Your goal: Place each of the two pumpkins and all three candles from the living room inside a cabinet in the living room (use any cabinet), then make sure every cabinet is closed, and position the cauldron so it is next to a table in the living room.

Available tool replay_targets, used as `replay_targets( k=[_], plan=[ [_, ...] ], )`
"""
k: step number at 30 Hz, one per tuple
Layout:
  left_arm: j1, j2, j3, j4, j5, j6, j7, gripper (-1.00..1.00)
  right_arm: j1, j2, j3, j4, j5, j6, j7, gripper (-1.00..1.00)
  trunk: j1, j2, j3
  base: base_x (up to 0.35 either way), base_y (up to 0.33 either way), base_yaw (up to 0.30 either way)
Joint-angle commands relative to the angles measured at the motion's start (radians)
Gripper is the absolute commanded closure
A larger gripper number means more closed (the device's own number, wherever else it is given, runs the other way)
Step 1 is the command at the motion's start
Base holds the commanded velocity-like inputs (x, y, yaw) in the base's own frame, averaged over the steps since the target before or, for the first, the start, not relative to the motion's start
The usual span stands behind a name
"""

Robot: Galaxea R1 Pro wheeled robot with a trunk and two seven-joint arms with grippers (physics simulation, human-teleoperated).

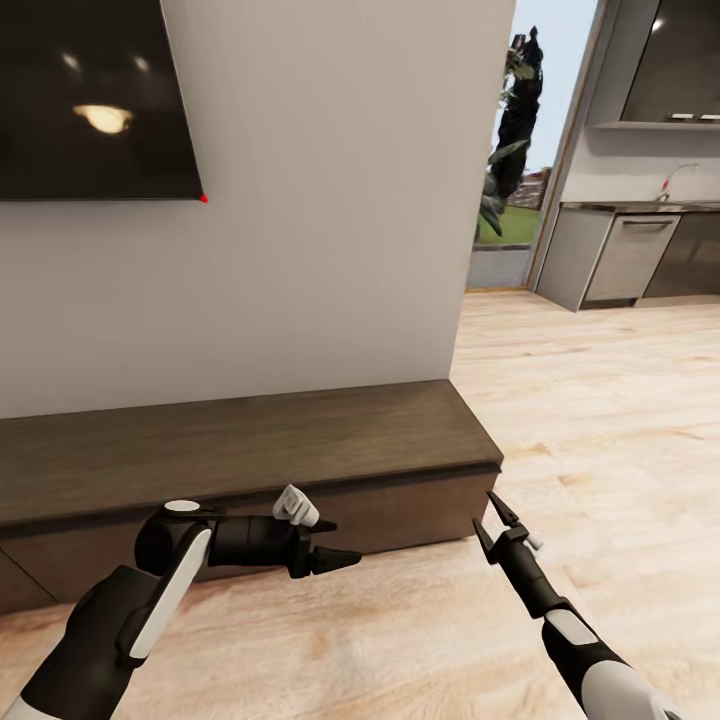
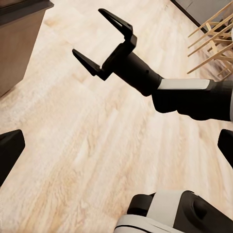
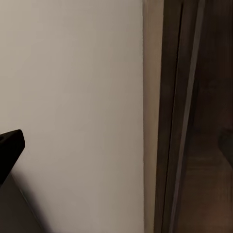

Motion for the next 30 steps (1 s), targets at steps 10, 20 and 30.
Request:
replay_targets(
  k=[10, 20, 30],
  plan=[
    [-0.001, -0.002, -0.001, 0.0, 0.001, 0.003, -0.001, -1.0, -0.001, -0.003, -0.001, 0.0, -0.009, 0.009, -0.013, -1.0, 0.0, 0.0, -0.001, 0.099, -0.004, 0.0],
    [-0.001, -0.003, -0.001, 0.0, 0.0, 0.003, 0.0, -1.0, -0.001, -0.003, -0.001, 0.001, -0.01, 0.009, -0.028, -1.0, 0.0, 0.0, -0.001, 0.12, -0.061, 0.0],
    [-0.001, -0.003, -0.001, 0.0, 0.0, 0.003, 0.002, -1.0, -0.001, -0.002, -0.001, 0.001, -0.01, 0.007, -0.037, -1.0, 0.0, 0.0, -0.001, 0.08, -0.083, 0.0]
  ],
)
